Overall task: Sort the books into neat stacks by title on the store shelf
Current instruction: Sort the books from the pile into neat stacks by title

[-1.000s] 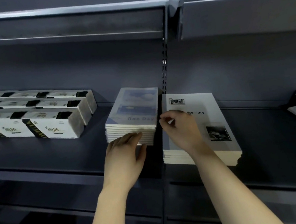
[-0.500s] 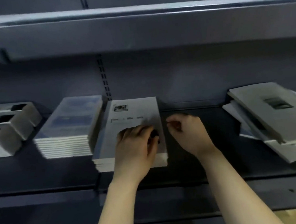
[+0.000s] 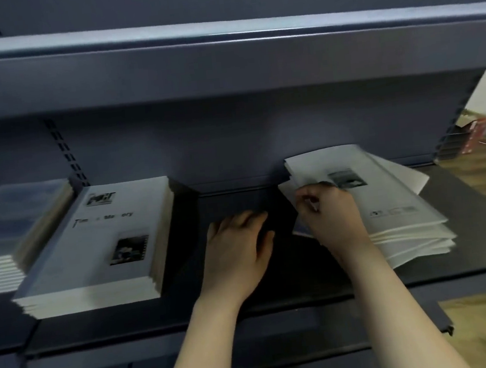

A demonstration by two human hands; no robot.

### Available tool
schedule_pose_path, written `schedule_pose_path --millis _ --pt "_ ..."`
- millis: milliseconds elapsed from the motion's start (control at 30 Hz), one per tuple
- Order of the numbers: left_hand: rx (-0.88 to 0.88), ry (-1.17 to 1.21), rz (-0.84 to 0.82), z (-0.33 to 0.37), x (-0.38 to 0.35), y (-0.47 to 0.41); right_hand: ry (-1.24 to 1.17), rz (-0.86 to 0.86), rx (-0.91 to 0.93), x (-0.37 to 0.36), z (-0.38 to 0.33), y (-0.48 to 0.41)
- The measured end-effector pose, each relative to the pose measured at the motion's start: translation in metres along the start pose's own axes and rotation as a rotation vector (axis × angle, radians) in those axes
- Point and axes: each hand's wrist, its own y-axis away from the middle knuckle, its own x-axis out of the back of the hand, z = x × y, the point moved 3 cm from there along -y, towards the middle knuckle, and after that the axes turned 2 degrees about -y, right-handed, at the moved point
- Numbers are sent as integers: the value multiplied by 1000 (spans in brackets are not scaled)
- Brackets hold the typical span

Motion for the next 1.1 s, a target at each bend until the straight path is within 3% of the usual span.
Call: schedule_pose_path --millis 333,500,800,967,1100 --pt "-4 45 -67 63 -37 -18 183 108 -262 69 91 3" --pt "1 60 -82 80 -45 -21 287 78 -430 92 128 15" --pt "-14 68 -83 86 -47 -24 104 113 -534 97 143 20" --pt "-9 85 -64 85 -45 -17 -191 177 -531 105 132 20" --pt "-31 74 -32 87 -42 -12 -719 116 -624 102 116 29"
